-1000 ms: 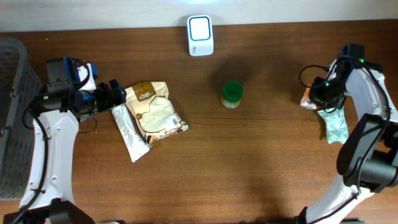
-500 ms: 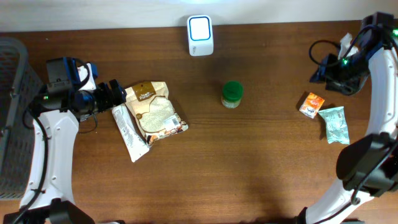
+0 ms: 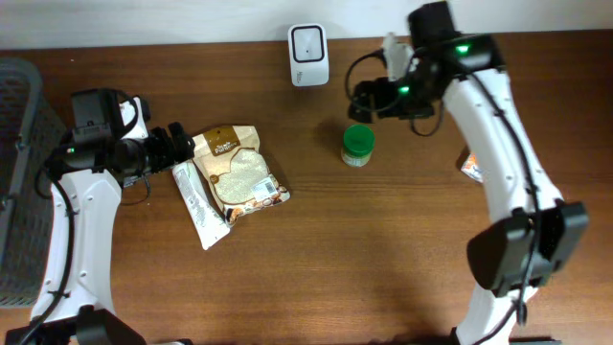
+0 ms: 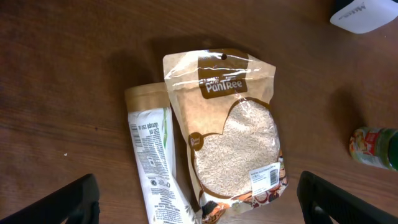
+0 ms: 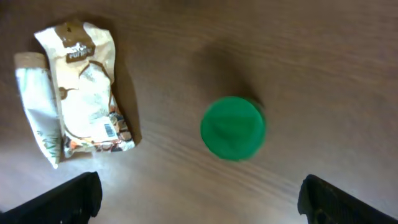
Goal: Scan the item barcode
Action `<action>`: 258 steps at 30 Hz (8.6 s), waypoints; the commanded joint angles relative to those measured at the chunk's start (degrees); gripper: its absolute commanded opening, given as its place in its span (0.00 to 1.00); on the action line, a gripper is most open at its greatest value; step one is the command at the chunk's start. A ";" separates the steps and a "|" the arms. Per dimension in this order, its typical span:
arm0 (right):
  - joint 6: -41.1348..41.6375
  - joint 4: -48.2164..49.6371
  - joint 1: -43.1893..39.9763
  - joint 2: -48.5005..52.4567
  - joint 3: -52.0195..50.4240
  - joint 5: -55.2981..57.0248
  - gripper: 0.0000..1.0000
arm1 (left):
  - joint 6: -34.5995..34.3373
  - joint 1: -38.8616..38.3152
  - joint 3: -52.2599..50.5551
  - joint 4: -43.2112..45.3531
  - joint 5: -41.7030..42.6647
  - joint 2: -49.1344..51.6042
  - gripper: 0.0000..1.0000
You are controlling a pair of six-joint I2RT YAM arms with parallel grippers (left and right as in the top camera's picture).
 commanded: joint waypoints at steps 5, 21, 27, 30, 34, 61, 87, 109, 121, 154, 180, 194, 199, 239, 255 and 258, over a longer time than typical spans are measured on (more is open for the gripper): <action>-0.02 3.37 5.86 8.50 -0.61 13.79 0.93 | 1.14 0.20 0.22 0.09 -0.20 -0.13 0.99; -2.12 2.40 7.80 15.54 -0.61 19.89 0.85 | 1.14 0.20 0.22 0.07 -0.20 -0.13 0.99; -2.12 -0.20 7.80 15.54 -0.61 18.36 0.76 | 1.14 0.20 0.22 0.07 -0.20 -0.13 0.99; -2.12 0.98 7.78 15.54 -0.61 18.36 0.77 | 1.14 0.20 0.22 0.09 -0.20 -0.13 0.99; -2.12 0.07 7.80 15.54 -0.61 17.84 0.72 | 1.14 0.20 0.22 0.07 -0.20 -0.13 0.99; -36.37 -5.92 7.67 8.52 -0.42 14.29 0.67 | 1.14 0.20 0.22 0.09 -0.20 -0.13 0.99; -12.94 -19.87 7.67 8.48 19.17 12.28 0.99 | 1.14 0.20 0.22 0.09 -0.20 -0.13 0.99; 30.67 -5.90 7.30 8.92 0.11 19.80 0.89 | 1.14 0.20 0.22 0.09 -0.20 -0.13 0.99; 35.23 2.01 7.37 10.82 -5.51 18.51 0.89 | 1.14 0.20 0.22 0.07 -0.20 -0.13 0.99; -67.56 -3.78 7.67 12.07 -5.16 11.65 0.59 | 1.14 0.20 0.22 0.09 -0.20 -0.13 0.99; 7.78 -5.03 7.69 12.44 1.25 15.13 0.93 | 1.14 0.20 0.22 0.09 -0.20 -0.13 0.99; 10.01 -0.55 9.92 12.55 -5.27 14.34 0.91 | 1.14 0.20 0.22 0.07 -0.20 -0.13 0.99; 10.03 -0.50 10.32 12.70 -5.29 14.58 0.84 | 1.14 0.20 0.22 0.09 -0.20 -0.13 0.99; 1.90 -15.15 1.44 13.03 28.44 -60.98 0.58 | 1.14 0.20 0.22 0.07 -0.20 -0.13 0.99; 1.88 -5.03 4.26 13.46 28.37 -7.30 0.53 | 1.14 0.20 0.22 0.07 -0.20 -0.13 0.99; 0.04 5.81 8.96 15.37 28.30 18.88 0.53 | 1.14 0.20 0.22 0.07 -0.20 -0.13 0.99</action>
